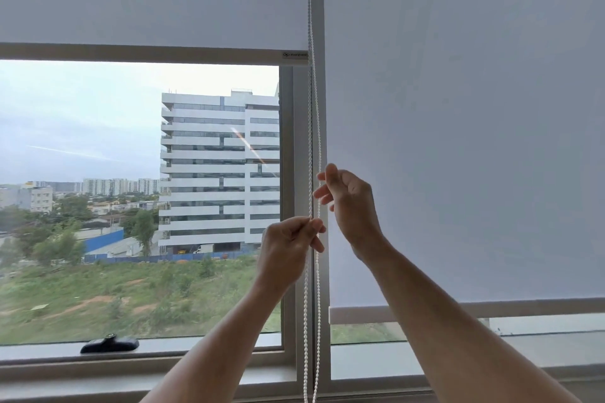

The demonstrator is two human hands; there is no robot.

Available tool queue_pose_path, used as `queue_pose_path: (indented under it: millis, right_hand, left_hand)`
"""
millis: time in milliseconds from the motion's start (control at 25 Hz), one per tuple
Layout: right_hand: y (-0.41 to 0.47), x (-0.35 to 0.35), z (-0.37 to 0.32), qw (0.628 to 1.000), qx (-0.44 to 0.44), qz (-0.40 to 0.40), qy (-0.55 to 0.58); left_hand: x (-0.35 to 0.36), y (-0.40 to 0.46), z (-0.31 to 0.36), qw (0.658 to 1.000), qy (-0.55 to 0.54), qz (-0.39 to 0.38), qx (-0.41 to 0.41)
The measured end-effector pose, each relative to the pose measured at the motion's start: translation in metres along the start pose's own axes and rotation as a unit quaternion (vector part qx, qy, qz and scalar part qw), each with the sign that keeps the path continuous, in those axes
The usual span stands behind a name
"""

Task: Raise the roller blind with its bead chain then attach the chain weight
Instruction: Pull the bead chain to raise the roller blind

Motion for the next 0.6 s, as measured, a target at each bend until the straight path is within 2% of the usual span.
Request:
queue_pose_path:
  millis: [200, 360, 520, 600]
  right_hand:
    - [0.026, 0.022, -0.033, 0.998, -0.032, -0.055, -0.005]
    - [0.015, 0.022, -0.037, 0.996, -0.085, -0.002, -0.040]
    - [0.004, 0.017, -0.029, 0.994, -0.091, 0.004, -0.058]
    - [-0.001, 0.016, -0.024, 0.994, -0.091, -0.001, -0.060]
  left_hand:
    - [0.004, -0.004, 0.004, 1.000, 0.009, -0.010, 0.022]
    - [-0.007, -0.006, 0.003, 0.997, -0.036, -0.054, 0.047]
    - [-0.031, 0.016, 0.003, 0.998, -0.063, 0.014, 0.011]
    - [-0.038, 0.035, 0.017, 0.999, -0.033, 0.039, 0.011]
Point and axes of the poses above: each hand's wrist, its own y-axis towards the middle knuckle, its own x-axis out of the palm, z = x × y, the point moved 3 cm from there along y, towards the middle knuckle, and after that the axes turned 9 degrees about y, right-handed, at the moved point
